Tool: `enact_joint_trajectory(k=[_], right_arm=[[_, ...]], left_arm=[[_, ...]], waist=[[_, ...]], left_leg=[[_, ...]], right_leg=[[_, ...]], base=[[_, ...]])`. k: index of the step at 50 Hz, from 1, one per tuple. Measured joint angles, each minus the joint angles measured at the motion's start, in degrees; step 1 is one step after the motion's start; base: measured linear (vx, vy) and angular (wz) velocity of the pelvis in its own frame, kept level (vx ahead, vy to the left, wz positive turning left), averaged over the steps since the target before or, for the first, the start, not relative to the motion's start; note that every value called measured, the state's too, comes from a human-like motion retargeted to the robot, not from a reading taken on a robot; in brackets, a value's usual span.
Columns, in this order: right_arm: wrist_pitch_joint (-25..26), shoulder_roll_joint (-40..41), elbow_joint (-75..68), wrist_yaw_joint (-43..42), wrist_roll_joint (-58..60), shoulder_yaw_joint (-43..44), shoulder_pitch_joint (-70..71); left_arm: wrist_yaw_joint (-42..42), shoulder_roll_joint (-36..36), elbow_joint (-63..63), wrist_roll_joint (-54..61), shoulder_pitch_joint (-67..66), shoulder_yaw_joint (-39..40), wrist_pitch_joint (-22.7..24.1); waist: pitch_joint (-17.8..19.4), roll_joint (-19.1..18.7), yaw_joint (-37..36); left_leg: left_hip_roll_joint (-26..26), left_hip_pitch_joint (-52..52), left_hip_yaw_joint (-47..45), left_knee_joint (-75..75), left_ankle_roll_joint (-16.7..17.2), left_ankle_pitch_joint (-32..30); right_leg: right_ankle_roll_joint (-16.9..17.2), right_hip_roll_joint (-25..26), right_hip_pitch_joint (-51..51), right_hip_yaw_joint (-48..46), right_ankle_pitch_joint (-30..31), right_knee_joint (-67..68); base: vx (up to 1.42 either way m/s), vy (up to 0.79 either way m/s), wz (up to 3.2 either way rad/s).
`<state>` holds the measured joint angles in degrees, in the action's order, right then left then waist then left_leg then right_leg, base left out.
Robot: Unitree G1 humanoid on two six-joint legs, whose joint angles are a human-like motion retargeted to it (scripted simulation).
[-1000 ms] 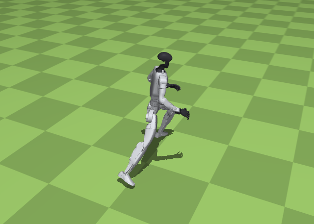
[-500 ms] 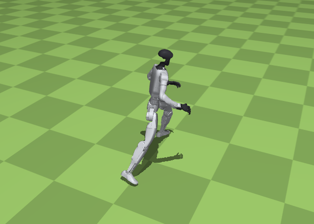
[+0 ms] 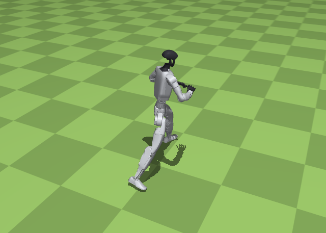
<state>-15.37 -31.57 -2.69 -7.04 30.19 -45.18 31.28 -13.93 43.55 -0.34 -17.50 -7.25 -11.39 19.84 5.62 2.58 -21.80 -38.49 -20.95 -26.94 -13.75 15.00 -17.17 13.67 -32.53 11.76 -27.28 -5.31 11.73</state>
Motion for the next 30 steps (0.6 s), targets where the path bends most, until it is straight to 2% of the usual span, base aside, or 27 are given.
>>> enact_joint_trajectory(k=[5, 10, 12, 15, 20, 25, 27, 30], right_arm=[[0.22, 1.98, -3.31, 0.77, 1.85, -2.8, 2.96], [0.7, 2.27, -5.07, 0.91, 3.63, -2.17, 0.0], [1.22, 2.85, -6.56, 0.7, 4.24, -1.37, -2.22], [2.38, 4.19, -10.04, -0.29, 2.85, -0.29, -4.24], [6.34, 10.97, -24.46, -4.83, -2.6, 0.17, -6.48], [12.43, 21.66, -49.44, -10.46, -10.26, 2.1, -5.68], [14.92, 25.07, -59.02, -10.39, -12.88, 4.52, -2.92], [17.63, 27.35, -68.85, -8.72, -14.16, 8.43, -1.77]], left_arm=[[1.96, -0.45, 4.63, -3.11, 0.57, -0.03, -0.93], [2.04, -3.76, 8.55, -4.17, -3.22, 2.84, -2.31], [1.66, -6.34, 11.11, -3.07, -4.85, 3.78, -2.26], [0.74, -9.44, 16.89, 1.38, -5.03, 4.36, -2.89], [-1.41, -16.6, 33.75, 13.84, -1.81, 3.59, -4.17], [-0.48, -23.22, 58.79, 30.33, 5.52, 4.24, -6.27], [1.69, -23.4, 68.67, 35.86, 11.01, 5.57, -8.61], [5.33, -23.63, 77.71, 39.4, 15.16, 5.96, -11.35]], waist=[[0.19, 3.75, -1.53], [-3.77, 8.4, -1.54], [-6.6, 10.08, -1.52], [-6.77, 10.84, -2.68], [-6.85, 11.48, -3.83], [-6.93, 12.12, -3.06], [-1.26, 8.83, -5.71], [-0.76, 9.41, -5.47]], left_leg=[[2.12, -9.81, 1.71, -15.26, 0.0, 7.2], [4.63, -19.85, 1.4, -26.07, 0.0, 11.96], [4.76, -25.62, 1.5, -32.04, 0.0, 14.74], [3.97, -28.86, 1.15, -40.3, 0.0, 18.95], [1.98, -31.94, 0.76, -50.83, 0.0, 23.95], [0.35, -33.06, 0.43, -56.54, 0.0, 26.61], [-3.07, -28.08, 0.99, -59.75, 0.0, 28.77], [-2.83, -27.9, 0.8, -59.51, 0.0, 28.61]], right_leg=[[1.27, -6.44, -2.42, 0.05, 0.53, 1.56], [1.33, -12.76, -7.5, -0.14, 1.78, 2.86], [1.33, -15.52, -11.64, 0.86, 2.13, 4.38], [1.33, -18.71, -13.47, 2.99, 3.06, 5.25], [1.33, -22.27, -14.6, 5.52, 4.46, 4.64], [1.33, -24.12, -15.59, 7.54, 4.89, 4.14], [1.32, -22.64, -13.22, 11.67, 4.67, 4.27], [1.31, -22.74, -13.07, 11.57, 4.82, 3.82]], base=[[-0.05, 0.22, 0.26], [0.04, 0.31, 0.32], [0.11, 0.38, 0.18], [0.11, 0.38, -0.12], [0.11, 0.3, -0.26], [0.05, 0.17, -0.35], [-0.1, 0.13, -1.03], [-0.02, 0.02, -0.14]])
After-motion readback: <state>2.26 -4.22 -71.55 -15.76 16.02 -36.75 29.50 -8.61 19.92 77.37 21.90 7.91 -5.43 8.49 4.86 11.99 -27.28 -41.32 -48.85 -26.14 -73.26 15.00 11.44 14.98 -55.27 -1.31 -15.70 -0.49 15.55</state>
